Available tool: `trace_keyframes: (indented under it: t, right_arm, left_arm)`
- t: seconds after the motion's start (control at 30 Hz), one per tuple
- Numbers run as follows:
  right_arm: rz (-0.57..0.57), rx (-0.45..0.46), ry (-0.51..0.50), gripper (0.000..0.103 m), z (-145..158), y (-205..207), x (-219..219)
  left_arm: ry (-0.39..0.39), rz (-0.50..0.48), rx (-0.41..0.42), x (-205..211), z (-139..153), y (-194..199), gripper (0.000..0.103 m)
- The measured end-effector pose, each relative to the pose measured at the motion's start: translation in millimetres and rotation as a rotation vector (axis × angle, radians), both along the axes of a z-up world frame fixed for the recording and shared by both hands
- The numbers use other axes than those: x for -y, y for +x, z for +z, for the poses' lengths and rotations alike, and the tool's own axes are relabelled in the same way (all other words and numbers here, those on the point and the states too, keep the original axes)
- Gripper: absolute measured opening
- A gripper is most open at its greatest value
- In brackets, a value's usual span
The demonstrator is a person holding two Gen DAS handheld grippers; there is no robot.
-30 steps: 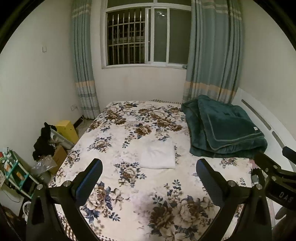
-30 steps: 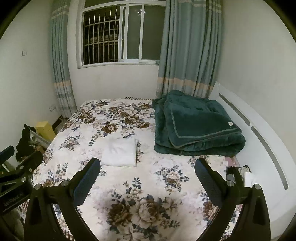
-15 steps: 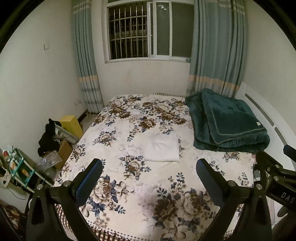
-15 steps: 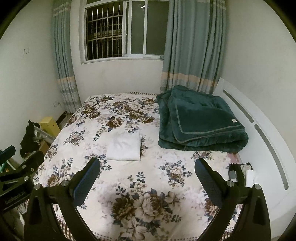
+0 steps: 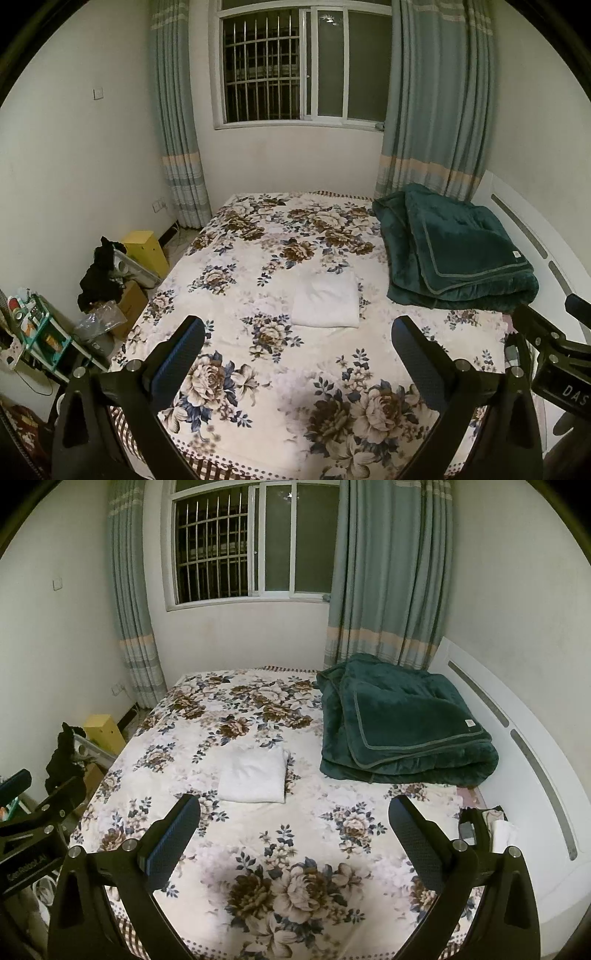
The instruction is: Fold small clothes
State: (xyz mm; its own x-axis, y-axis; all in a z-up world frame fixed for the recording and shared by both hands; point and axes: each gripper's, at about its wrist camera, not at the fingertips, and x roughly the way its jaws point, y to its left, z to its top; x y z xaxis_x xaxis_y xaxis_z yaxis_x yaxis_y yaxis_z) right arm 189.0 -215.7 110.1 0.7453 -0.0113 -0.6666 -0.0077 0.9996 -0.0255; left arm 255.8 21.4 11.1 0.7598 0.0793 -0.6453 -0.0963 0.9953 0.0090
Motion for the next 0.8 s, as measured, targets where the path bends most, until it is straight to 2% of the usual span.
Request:
trace_keyframes:
  t: [0.8]
  right_arm:
    - [0.006, -0.001, 0.006, 0.103, 2, 1, -2]
  left_arm:
    - [-0.009, 0.0, 0.01, 7, 12, 1, 0.103]
